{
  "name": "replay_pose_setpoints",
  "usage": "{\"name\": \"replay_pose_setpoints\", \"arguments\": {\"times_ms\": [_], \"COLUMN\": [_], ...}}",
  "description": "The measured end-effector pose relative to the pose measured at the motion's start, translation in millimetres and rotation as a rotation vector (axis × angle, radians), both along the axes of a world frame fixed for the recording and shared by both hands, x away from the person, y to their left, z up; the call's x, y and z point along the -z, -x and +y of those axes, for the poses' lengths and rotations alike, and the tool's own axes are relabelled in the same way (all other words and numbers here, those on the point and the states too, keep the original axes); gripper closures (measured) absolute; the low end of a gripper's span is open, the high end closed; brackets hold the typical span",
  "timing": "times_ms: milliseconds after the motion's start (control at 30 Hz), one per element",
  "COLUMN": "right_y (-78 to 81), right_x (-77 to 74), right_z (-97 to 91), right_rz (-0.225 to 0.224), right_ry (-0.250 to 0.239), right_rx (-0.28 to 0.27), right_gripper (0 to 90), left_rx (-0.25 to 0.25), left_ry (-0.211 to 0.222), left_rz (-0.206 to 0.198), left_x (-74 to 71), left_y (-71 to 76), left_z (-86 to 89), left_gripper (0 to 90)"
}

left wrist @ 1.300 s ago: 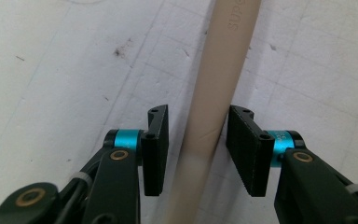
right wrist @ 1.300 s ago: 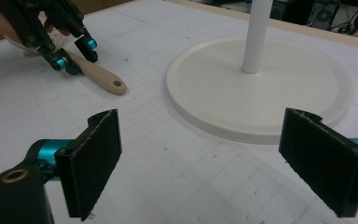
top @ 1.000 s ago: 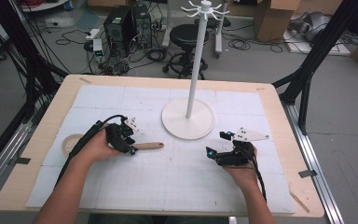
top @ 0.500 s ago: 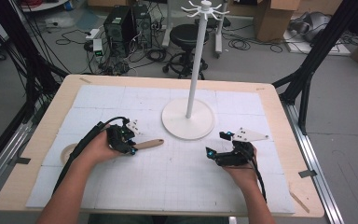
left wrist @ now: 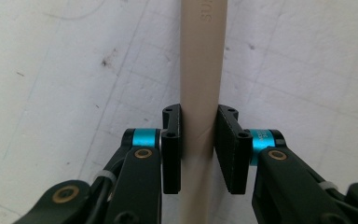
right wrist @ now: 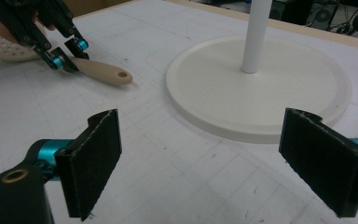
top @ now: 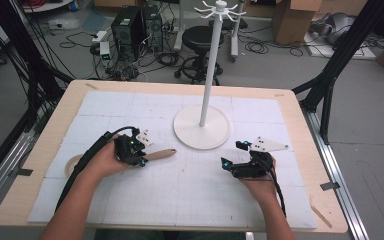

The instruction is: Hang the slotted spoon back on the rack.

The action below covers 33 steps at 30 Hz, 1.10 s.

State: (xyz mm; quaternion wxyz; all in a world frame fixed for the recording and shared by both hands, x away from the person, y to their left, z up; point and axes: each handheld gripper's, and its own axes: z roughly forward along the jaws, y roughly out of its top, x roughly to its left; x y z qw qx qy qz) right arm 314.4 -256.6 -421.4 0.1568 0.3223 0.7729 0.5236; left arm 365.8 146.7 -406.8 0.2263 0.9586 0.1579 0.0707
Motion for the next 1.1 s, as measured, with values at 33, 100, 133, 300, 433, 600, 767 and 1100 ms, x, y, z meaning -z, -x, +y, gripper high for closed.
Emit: {"name": "replay_pose_setpoints", "arguments": {"times_ms": [33, 100, 133, 300, 433, 600, 767, 1100], "right_y": [-0.3, -0.5, -0.5, -0.6, -0.5, 0.3, 0.4, -0.4], "right_x": [0.2, 0.4, 0.5, 0.7, 0.7, 0.3, 0.1, 0.7], "right_z": [0.1, 0.5, 0.6, 0.9, 1.4, 1.5, 0.8, 0.9], "right_rz": [-0.003, -0.001, -0.001, -0.002, -0.001, 0.002, 0.002, 0.004], "right_ry": [0.001, 0.002, 0.003, 0.005, 0.007, 0.006, 0.003, 0.001], "right_rx": [0.000, -0.002, -0.002, -0.004, -0.005, -0.004, -0.002, -0.002], "right_gripper": [11.4, 11.3, 11.3, 11.4, 11.4, 11.4, 11.4, 11.4], "left_rx": [-0.007, -0.014, -0.021, -0.048, -0.043, -0.050, -0.049, -0.028], "left_ry": [0.021, 0.061, 0.090, 0.189, 0.242, 0.270, 0.299, 0.359], "left_rz": [0.000, -0.005, -0.009, -0.027, -0.045, -0.059, -0.065, -0.094], "left_x": [-3.2, -10.7, -15.4, -36.4, -53.3, -65.0, -73.9, -101.6], "left_y": [0.6, 1.3, 1.8, 3.8, 4.4, 3.7, 1.0, -3.9], "left_z": [1.7, 6.4, 9.8, 23.0, 30.0, 30.3, 32.8, 34.8], "left_gripper": [73.0, 73.0, 73.1, 73.2, 73.2, 73.3, 73.3, 73.3]}}
